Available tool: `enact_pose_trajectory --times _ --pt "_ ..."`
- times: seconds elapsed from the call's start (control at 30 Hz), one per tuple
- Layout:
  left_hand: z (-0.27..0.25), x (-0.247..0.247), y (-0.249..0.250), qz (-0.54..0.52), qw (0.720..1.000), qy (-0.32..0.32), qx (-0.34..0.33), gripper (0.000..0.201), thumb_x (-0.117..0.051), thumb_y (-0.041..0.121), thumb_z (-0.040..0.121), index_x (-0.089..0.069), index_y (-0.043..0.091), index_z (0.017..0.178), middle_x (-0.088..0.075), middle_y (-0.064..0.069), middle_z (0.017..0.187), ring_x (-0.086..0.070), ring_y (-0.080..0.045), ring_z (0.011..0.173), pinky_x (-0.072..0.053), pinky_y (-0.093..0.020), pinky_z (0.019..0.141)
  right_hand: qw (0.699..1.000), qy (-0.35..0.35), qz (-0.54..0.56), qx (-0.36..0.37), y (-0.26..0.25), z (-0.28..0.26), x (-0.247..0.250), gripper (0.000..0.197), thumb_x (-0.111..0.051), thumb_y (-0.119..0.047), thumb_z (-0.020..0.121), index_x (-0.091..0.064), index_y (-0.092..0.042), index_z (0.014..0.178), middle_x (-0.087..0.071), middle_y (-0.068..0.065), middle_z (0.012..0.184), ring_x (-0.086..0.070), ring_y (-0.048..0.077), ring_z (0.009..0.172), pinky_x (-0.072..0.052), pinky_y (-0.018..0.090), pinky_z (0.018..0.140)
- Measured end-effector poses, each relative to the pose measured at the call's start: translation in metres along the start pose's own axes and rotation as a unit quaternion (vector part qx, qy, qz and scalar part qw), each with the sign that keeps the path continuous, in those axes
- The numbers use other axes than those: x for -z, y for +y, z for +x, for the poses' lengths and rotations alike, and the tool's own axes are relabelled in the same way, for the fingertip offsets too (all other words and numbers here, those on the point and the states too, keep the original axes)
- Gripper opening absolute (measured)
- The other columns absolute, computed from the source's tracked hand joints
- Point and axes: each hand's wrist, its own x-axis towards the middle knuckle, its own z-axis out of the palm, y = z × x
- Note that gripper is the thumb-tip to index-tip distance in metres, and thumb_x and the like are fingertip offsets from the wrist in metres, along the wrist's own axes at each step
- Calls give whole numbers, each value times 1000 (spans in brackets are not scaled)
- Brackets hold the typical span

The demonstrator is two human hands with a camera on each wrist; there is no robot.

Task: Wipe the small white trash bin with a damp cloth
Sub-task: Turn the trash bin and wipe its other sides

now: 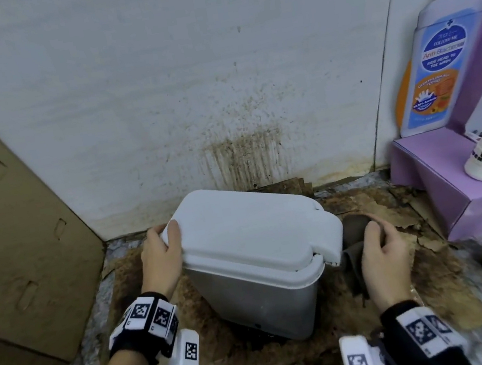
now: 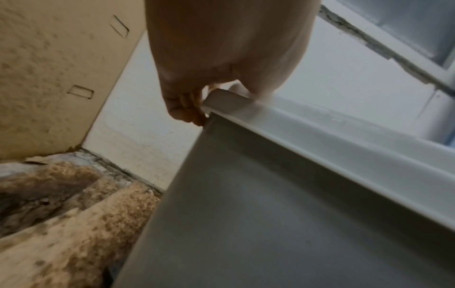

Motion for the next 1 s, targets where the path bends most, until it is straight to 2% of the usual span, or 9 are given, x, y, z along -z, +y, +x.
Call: enact_pose_trajectory --times 0.17,0.27,0.37,0.47,0.57,0.67,0.8,0.93,1.0 --pt "-19 -16 7 -38 995 67 67 97 -45 64 97 2 6 159 -8 -19 166 -23 -36 150 -29 -50 118 995 -21 -89 45 -40 37 22 36 -42 -26 105 -60 -10 132 -61 6 112 -55 23 112 -34 26 88" --pt "-38 -25 14 -46 991 71 99 109 -48 73 90 7 9 159 -6 -17 164 -24 -37 148 -32 -55 115 989 -63 -98 89 -59 59 18 34 -43 -25 105 -61 -11 131 -65 10 123 -57 27 119 -39 30 96" --pt "-62 -36 25 -36 988 68 132 113 -50 72 90 13 7 158 -5 -15 162 -31 -39 140 -39 -48 108 970 -195 -91 115 -62 81 -5 32 -47 -28 105 -64 -12 127 -70 8 118 -64 26 113 -49 44 101" --pt "-86 -48 35 -38 989 55 129 106 -53 63 93 8 5 158 -11 -18 160 -36 -39 136 -42 -45 105 916 -358 -122 130 -70 92 -30 30 -49 -29 105 -66 -16 126 -73 0 113 -68 20 107 -55 41 94" --pt "-97 -60 27 -65 991 19 116 105 -53 67 91 6 15 160 -20 -17 162 -38 -32 140 -40 -41 110 863 -429 -191 186 -76 97 -42 29 -50 -33 104 -67 -23 126 -73 -6 115 -68 13 105 -55 41 94" --pt "-96 -67 18 -144 986 -12 86 112 -53 88 73 -7 34 159 -36 7 159 -44 -10 138 -42 -30 109 888 -378 -174 198 -83 105 -45 24 -51 -27 104 -70 -25 119 -72 -5 113 -66 14 107 -53 38 95" --pt "-98 -69 18 -199 976 -30 82 87 -59 57 92 -6 32 157 -49 25 138 -51 22 105 -42 0 74 895 -369 -172 183 -84 107 -47 26 -49 -30 105 -69 -32 120 -74 -5 102 -68 17 97 -54 39 86" --pt "-95 -72 20 -211 974 -27 74 93 -63 60 88 -10 26 156 -46 14 145 -54 6 118 -45 -11 87 859 -466 -152 149 -79 91 -45 27 -48 -31 105 -69 -33 122 -73 -12 71 -64 3 57 -50 20 54" --pt "-95 -73 17 -219 973 -29 74 105 -64 75 73 -15 30 154 -45 11 149 -53 -5 127 -47 -25 99 843 -491 -157 155 -78 86 -45 28 -49 -31 105 -67 -33 127 -73 -15 92 -67 -3 70 -50 14 58"
